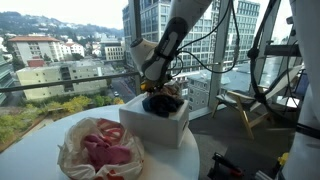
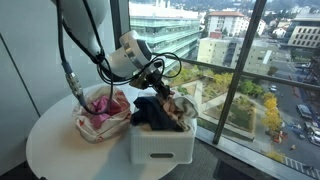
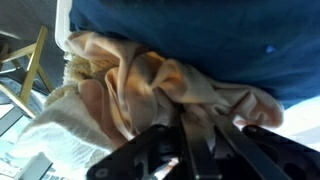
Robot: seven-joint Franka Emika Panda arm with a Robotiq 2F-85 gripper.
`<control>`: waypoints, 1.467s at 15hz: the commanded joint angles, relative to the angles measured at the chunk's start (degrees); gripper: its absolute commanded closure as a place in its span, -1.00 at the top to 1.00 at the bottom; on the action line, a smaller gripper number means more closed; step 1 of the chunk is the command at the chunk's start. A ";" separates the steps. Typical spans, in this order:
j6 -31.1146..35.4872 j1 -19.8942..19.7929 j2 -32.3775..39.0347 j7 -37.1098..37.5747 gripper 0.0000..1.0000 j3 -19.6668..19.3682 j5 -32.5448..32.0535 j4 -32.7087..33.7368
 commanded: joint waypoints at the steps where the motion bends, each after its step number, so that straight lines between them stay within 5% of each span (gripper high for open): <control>1: 2.14 0.89 -2.92 3.22 -0.89 -0.30 -2.30 -0.39; 7: 1.40 4.18 -10.62 14.73 -0.85 0.44 -17.54 -0.33; 14: 2.22 4.79 -21.55 24.42 -0.86 10.75 -36.90 -0.74; 22: 25.33 4.46 -9.23 17.64 -0.87 14.46 -29.85 1.27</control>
